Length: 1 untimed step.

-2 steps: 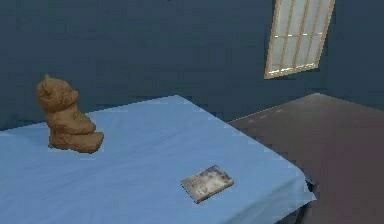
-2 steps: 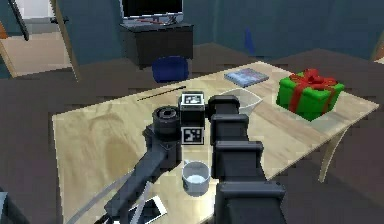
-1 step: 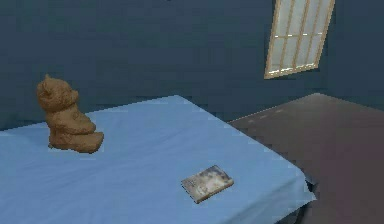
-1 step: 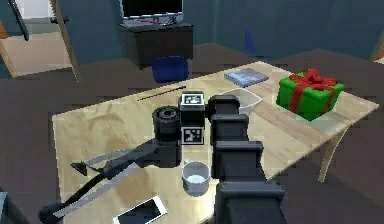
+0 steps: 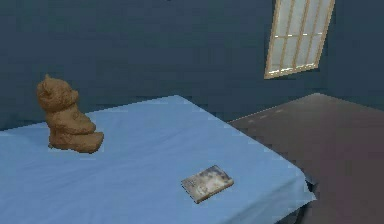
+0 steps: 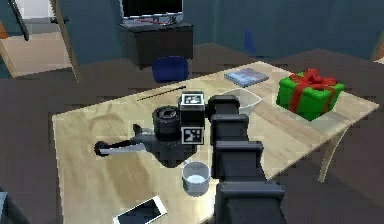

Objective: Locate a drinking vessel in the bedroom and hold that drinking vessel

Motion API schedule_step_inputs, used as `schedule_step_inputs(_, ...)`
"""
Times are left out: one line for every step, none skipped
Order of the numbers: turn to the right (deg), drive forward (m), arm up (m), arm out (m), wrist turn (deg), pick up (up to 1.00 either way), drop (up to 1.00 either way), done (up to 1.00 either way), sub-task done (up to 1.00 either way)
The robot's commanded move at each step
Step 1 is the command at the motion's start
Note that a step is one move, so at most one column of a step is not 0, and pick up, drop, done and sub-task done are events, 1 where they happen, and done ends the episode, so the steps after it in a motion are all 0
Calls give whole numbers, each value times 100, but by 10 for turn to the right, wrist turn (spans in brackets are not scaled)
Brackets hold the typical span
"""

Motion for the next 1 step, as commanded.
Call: schedule_step_inputs(0,0,0,0,450,0,0,0,0)
